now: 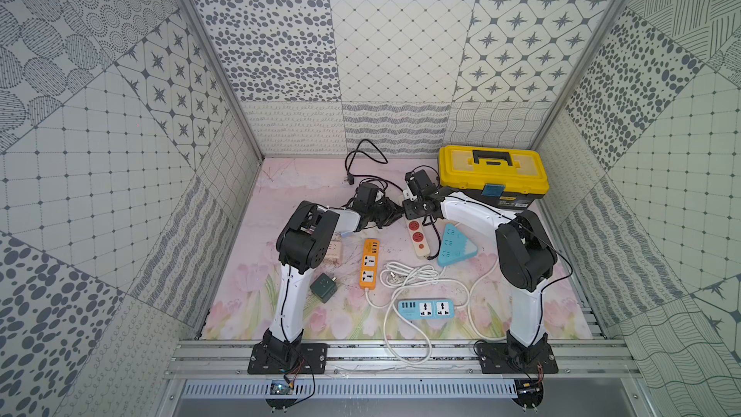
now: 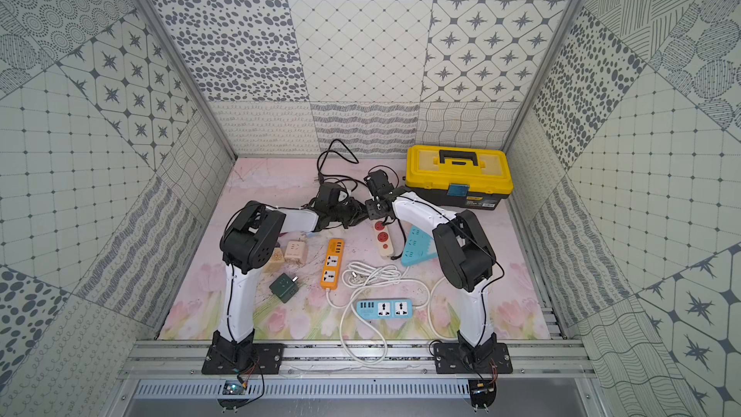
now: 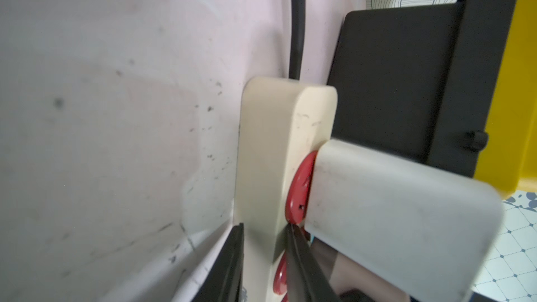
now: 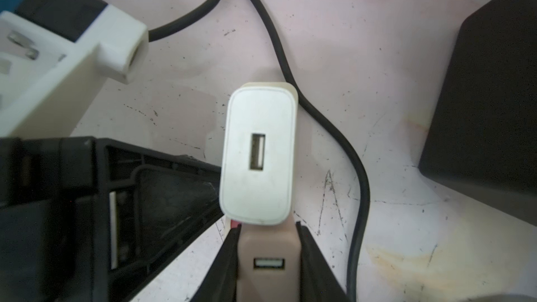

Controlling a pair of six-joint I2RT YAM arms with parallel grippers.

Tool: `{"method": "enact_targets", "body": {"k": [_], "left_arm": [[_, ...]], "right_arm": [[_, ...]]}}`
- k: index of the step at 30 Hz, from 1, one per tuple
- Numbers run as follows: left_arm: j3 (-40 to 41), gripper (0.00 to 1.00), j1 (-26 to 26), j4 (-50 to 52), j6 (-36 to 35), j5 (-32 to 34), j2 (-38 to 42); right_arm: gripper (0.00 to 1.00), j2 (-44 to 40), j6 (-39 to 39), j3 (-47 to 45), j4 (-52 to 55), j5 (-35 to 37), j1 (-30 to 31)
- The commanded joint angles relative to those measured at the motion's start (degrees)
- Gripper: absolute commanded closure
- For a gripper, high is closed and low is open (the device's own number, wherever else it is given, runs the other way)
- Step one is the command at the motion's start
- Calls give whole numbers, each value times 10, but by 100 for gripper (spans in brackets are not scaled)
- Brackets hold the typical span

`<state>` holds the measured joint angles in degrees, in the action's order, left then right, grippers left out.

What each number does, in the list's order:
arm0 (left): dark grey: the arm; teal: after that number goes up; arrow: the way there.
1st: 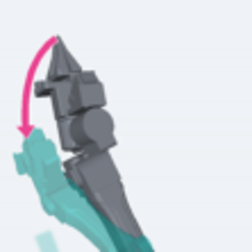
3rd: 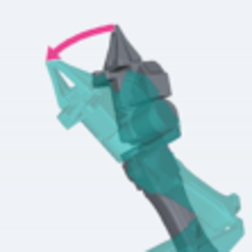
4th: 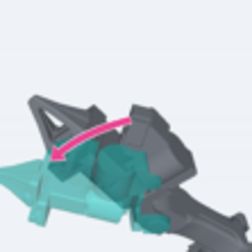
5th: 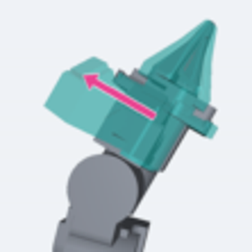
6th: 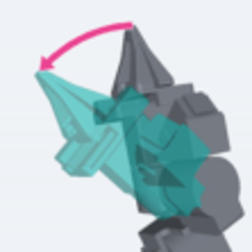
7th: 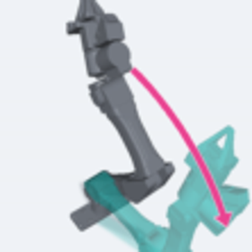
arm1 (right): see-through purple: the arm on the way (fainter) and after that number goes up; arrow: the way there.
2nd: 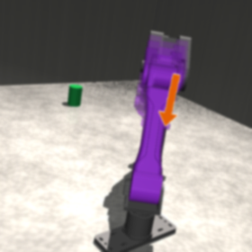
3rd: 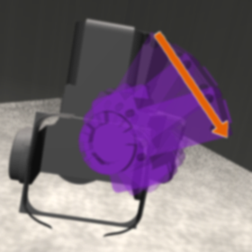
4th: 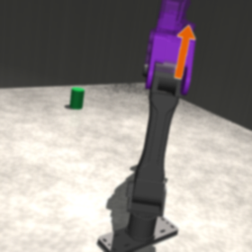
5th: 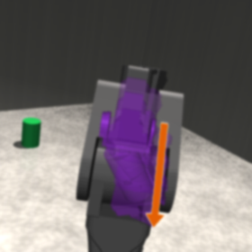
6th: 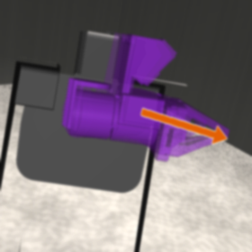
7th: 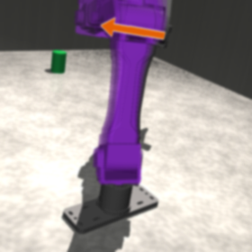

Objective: Pull the plug off the socket
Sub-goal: Remove the plug from the socket, then place the plug at the center of the board.

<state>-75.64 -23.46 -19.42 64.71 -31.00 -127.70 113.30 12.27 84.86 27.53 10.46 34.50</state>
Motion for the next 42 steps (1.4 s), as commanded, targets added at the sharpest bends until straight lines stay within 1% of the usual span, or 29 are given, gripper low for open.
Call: {"method": "enact_targets", "body": {"k": [1, 3, 6, 8, 12, 14, 16, 18, 22, 24, 26, 27, 30, 32, 33, 35, 36, 38, 40, 42], "left_arm": [[-5, 72, 2, 265, -17, 189, -21], [-19, 72, -4, 288, -22, 198, -21], [-40, 71, -11, 316, -29, 209, -29], [-49, 72, -14, 328, -30, 214, -36], [-56, 72, -15, 346, -32, 225, -37], [-59, 72, -16, 357, -34, 231, -38], [-62, 72, -16, 366, -36, 231, -37], [-61, 72, -16, 367, -39, 228, -33], [-64, 71, -15, 359, -52, 219, -24], [-60, 70, -14, 336, -66, 194, -13], [-55, 67, -14, 302, -84, 151, 5], [-54, 65, -13, 286, -95, 126, 17], [-44, 59, -12, 226, -130, 53, 60], [-14, 55, -7, 151, -143, -10, 94], [12, 55, -3, 94, -142, -39, 114], [55, 54, 3, 39, -154, -65, 160], [75, 54, 5, 26, -173, -68, 190], [116, 54, 10, 31, -212, -44, 247], [165, 54, 16, 44, -260, -8, 318], [225, 54, 26, 44, -297, 34, 386]], "right_arm": [[86, -52, -6, -12, 31, 34, 36], [86, -47, -13, -6, 31, 52, 41], [85, -37, -20, 23, 42, 45, 37], [85, -24, -19, 56, 62, 22, 27], [85, -2, -10, 104, 96, -57, -9], [86, 4, -7, 113, 105, -99, -25], [86, -1, -8, 101, 103, -108, -29], [86, -22, -4, 67, 85, -106, -27], [86, -105, 11, -42, 31, -79, -18], [85, -156, 21, -103, -2, -67, -18], [85, -215, 29, -166, -43, -69, -20], [85, -244, 36, -197, -63, -82, -24], [85, -316, 62, -277, -136, -155, -43], [85, -346, 85, -316, -181, -212, -58], [85, -355, 102, -334, -207, -247, -66], [85, -360, 134, -364, -261, -306, -75], [85, -358, 154, -377, -291, -333, -77], [84, -346, 190, -395, -352, -381, -77], [84, -321, 233, -408, -421, -427, -76], [84, -292, 264, -409, -474, -455, -70]]}}
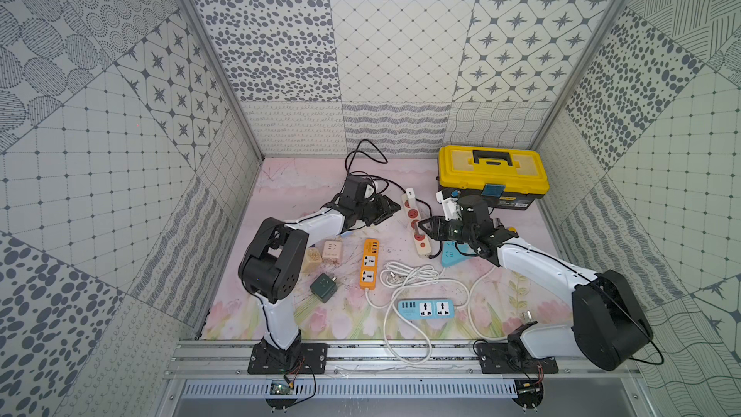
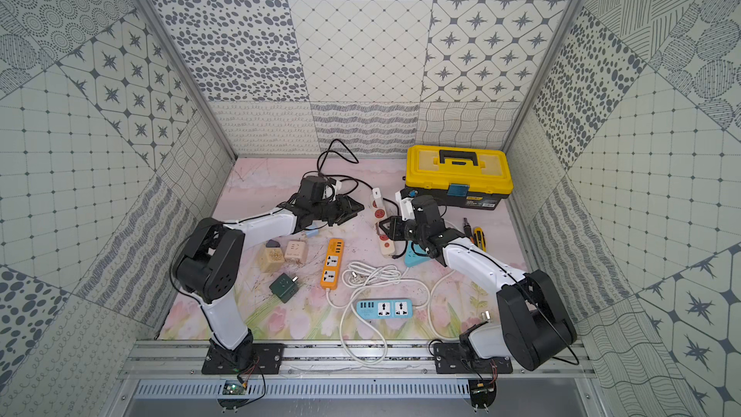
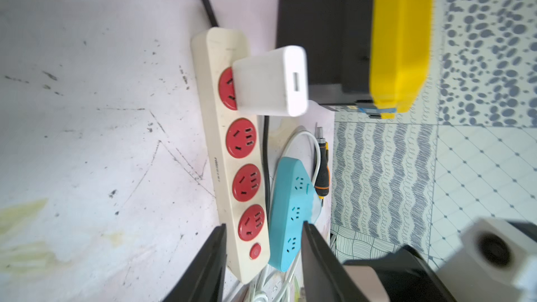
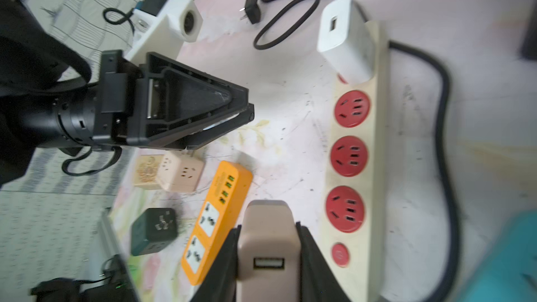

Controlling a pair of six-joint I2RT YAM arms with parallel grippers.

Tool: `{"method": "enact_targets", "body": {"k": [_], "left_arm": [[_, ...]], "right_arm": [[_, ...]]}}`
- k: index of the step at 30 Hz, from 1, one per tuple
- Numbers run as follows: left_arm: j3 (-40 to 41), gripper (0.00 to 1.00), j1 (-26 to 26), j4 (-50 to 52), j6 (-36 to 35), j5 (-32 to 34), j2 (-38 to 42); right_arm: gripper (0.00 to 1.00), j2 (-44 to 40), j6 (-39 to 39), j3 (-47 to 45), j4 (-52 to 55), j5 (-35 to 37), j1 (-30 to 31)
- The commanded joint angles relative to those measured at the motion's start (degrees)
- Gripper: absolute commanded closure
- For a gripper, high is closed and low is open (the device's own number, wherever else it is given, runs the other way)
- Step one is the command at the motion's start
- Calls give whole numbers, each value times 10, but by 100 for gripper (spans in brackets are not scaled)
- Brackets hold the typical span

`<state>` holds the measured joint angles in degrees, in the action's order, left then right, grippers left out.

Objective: Pull the plug off the socket
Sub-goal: Place the plug at the center of the board.

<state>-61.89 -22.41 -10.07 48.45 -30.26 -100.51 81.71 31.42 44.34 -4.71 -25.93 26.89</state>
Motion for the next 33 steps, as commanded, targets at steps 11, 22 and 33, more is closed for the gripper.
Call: {"method": "enact_targets", "body": {"k": [11, 22, 33], "left_arm": [[356, 5, 55, -100, -170, 237, 453], [428, 0, 57, -31, -151, 349, 635], [440, 0, 56, -21, -142, 352, 682]], "right_arm": [[82, 237, 80, 161, -143, -79, 102], [78, 396, 24, 363, 1, -34, 185], [50, 438, -36, 434, 115, 19, 214]]}}
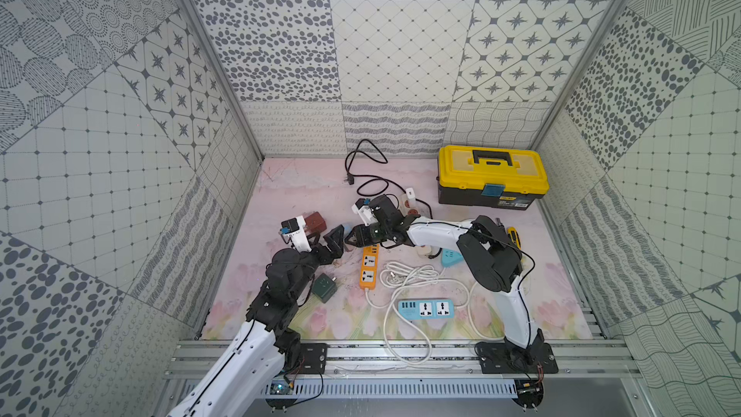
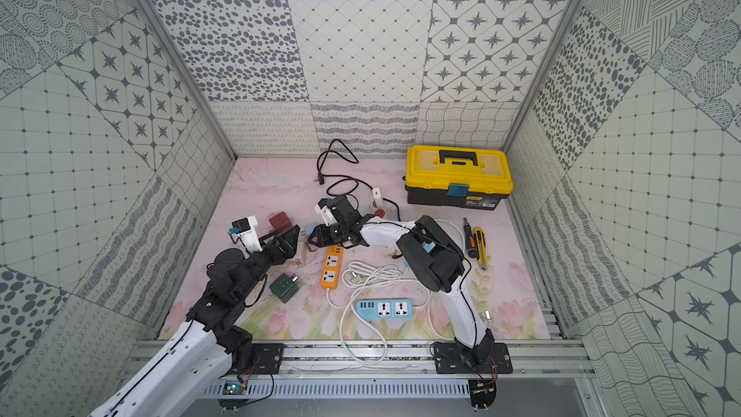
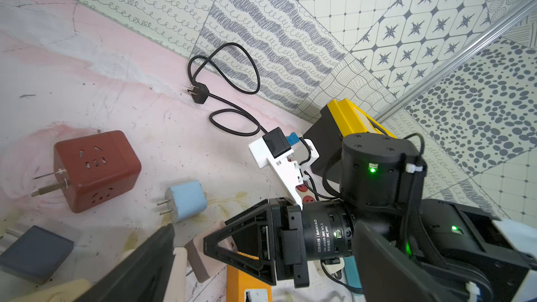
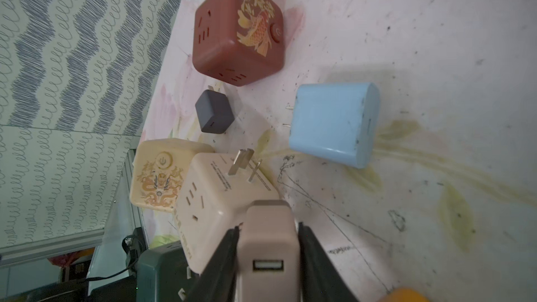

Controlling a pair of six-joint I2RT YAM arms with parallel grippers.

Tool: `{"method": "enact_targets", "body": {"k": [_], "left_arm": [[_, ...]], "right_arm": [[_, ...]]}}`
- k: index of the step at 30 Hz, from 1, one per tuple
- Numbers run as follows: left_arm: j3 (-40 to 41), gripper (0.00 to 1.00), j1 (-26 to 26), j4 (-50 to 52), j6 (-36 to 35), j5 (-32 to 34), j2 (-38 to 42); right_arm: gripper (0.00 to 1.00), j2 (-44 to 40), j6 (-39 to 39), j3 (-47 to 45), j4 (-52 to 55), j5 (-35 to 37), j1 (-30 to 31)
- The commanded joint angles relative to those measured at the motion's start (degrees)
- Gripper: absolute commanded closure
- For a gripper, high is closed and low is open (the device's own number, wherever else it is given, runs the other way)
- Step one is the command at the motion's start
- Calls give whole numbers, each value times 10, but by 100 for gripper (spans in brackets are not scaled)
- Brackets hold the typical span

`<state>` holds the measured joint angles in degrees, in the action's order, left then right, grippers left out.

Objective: Pull the plug off the socket
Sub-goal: Place the plug at the center of the board.

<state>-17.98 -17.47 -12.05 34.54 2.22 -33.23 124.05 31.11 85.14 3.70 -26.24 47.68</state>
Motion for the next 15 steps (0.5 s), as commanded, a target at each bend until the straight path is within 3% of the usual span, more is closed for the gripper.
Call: {"method": "enact_targets", "body": {"k": [1, 5, 9, 15], "left_arm": [[1, 0, 7, -2, -1, 24, 10], [3, 0, 7, -16, 9, 0, 8], [15, 0, 7, -61, 37, -44, -2], [45, 0, 8, -211, 129, -117, -80]], "right_arm": [[44, 13, -43, 31, 44, 29, 9], [26, -13, -95, 43, 98, 73, 14], [24, -78, -156, 19, 122, 130, 14], [25, -220, -242, -100, 73, 209, 7]]}}
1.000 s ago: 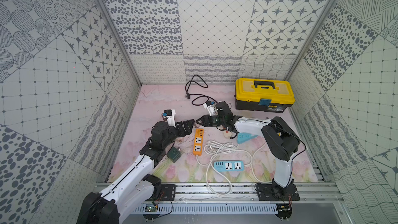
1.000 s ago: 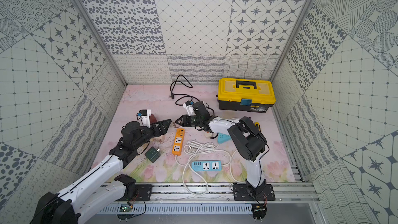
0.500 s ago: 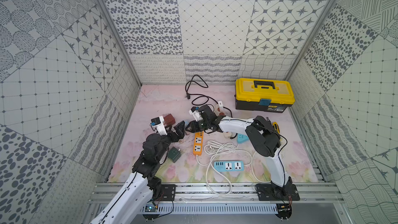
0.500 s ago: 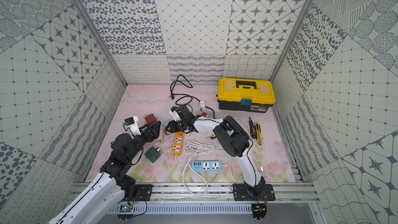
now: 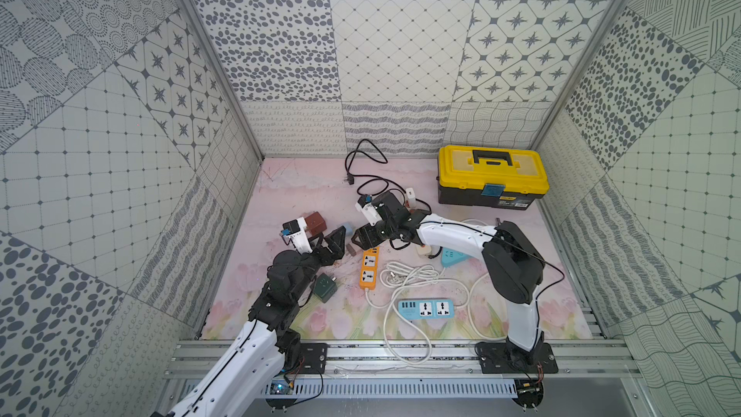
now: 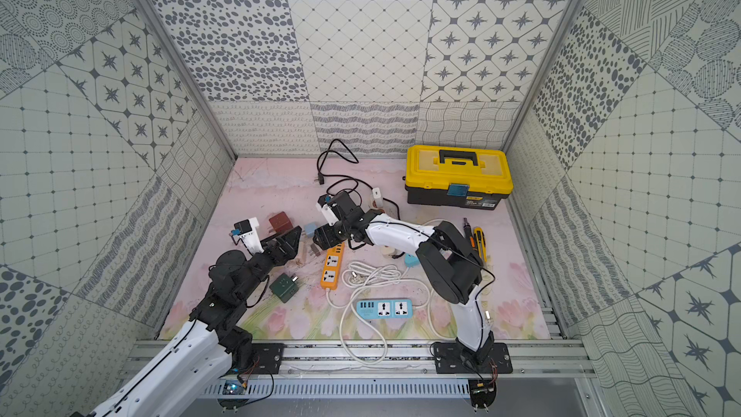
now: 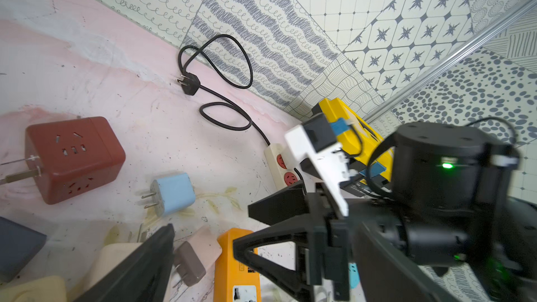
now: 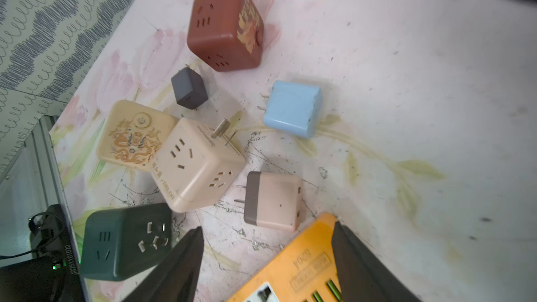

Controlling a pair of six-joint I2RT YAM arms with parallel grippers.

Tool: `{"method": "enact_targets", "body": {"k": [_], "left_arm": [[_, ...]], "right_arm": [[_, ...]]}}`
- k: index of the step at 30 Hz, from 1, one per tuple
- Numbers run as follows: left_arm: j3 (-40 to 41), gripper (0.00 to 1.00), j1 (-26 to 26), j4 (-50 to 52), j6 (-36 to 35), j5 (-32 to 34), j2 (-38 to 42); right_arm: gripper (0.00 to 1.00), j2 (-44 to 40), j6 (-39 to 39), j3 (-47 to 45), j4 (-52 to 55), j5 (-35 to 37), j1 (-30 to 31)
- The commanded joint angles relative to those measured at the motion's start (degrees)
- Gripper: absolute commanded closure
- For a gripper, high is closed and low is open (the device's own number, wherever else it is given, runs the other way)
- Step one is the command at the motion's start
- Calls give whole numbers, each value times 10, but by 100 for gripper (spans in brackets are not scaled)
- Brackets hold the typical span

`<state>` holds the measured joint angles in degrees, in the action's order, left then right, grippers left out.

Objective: Pull the plug off the socket
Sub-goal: Place the plug at the center of the board, then remove the plug from the socket.

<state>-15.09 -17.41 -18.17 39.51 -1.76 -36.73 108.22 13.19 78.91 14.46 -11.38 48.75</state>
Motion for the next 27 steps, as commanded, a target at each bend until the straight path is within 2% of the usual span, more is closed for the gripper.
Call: {"method": "enact_targets", "body": {"k": [1, 6, 10, 14, 17, 20, 23, 27], "left_arm": [[18, 0, 7, -175, 91, -90, -66], [-2, 0, 8, -297, 154, -176, -198], [-38, 2, 6, -378, 208, -254, -313], [-65, 8, 3, -445, 256, -295, -420], [-73, 10, -1, -486, 284, -303, -480], [-78, 12, -3, -528, 311, -310, -531], [-85, 14, -2, -561, 336, -322, -570], [-96, 17, -3, -571, 351, -334, -599]], "right_arm": [[25, -78, -65, -58, -46, 69, -9], [27, -132, -19, -143, -91, 66, -83], [28, -126, 2, -151, -89, 85, -134], [28, -66, -12, -69, -4, 151, -157], [27, -13, -24, 7, 48, 193, -159], [27, 52, -10, 103, 120, 265, -159], [27, 103, -13, 177, 165, 279, -159], [32, 141, -24, 243, 196, 289, -160]]}}
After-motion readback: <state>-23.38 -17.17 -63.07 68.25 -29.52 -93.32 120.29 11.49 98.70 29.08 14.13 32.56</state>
